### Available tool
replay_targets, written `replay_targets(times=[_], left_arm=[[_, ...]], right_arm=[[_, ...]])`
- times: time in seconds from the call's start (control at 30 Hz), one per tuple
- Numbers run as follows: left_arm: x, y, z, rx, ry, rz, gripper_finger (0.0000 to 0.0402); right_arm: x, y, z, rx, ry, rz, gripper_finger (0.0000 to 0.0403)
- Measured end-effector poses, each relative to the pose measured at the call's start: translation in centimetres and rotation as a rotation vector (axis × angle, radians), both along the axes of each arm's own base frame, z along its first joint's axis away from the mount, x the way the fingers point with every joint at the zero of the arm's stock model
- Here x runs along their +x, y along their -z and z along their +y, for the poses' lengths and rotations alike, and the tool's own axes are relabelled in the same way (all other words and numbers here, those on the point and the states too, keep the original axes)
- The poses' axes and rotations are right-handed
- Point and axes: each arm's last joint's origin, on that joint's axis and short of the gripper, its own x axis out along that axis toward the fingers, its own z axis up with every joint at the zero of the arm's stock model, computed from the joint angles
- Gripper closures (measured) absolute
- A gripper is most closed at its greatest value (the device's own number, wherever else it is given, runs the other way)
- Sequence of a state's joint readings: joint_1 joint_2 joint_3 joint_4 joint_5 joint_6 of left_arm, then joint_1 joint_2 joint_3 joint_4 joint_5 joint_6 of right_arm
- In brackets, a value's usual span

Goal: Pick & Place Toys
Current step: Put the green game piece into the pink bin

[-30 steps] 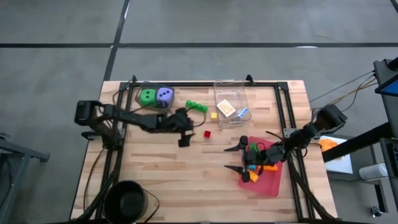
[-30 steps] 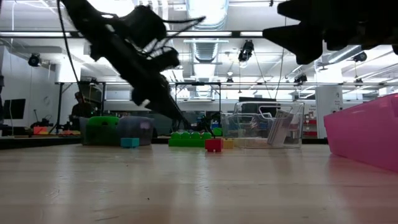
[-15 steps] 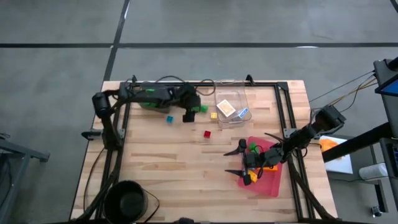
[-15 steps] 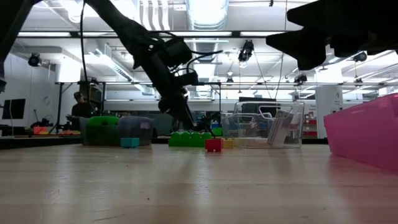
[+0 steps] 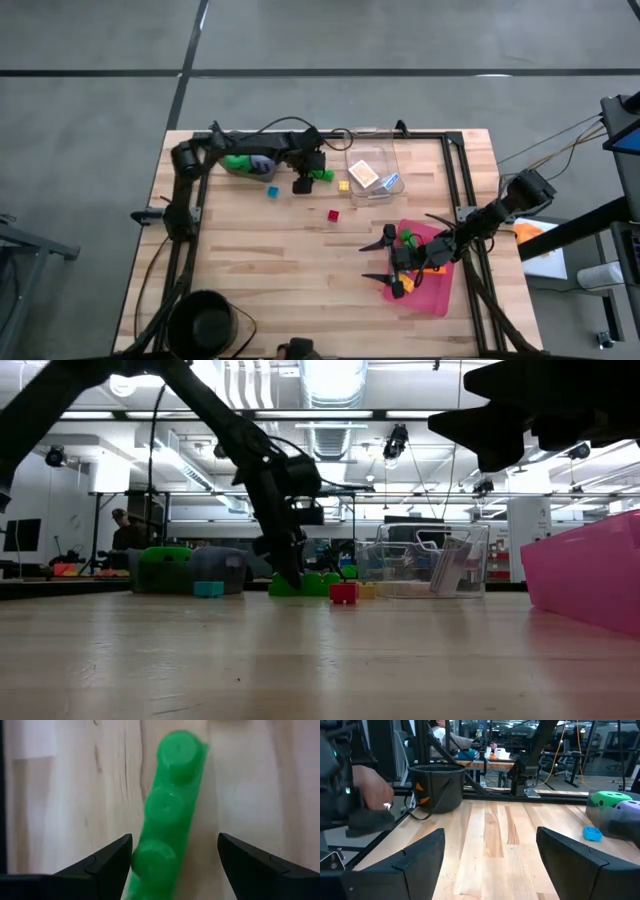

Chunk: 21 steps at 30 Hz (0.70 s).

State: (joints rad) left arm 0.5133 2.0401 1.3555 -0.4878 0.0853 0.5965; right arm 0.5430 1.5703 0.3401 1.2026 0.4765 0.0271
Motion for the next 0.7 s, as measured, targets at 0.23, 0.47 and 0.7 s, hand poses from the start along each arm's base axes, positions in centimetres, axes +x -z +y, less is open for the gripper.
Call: replay_targets(times=[0.23, 0.47, 0.7], left_arm=[[0.2, 1.3, 0.2, -0.059, -0.045, 0.084, 0.0111], [-0.3, 0.9, -0.5, -0.102, -0.177, 0.131, 0.0182], [-0.3, 0.8, -1.6, -0.121, -0.197, 0.177, 0.0272]], right_arm=[[0.0, 0.0, 0.0, 0.003, 0.000, 0.001, 0.0091], [0.0, 0.1, 0.0, -0.002, 0.000, 0.009, 0.0091], [0.0, 0.1, 0.0, -0.002, 0.000, 0.010, 0.0091]])
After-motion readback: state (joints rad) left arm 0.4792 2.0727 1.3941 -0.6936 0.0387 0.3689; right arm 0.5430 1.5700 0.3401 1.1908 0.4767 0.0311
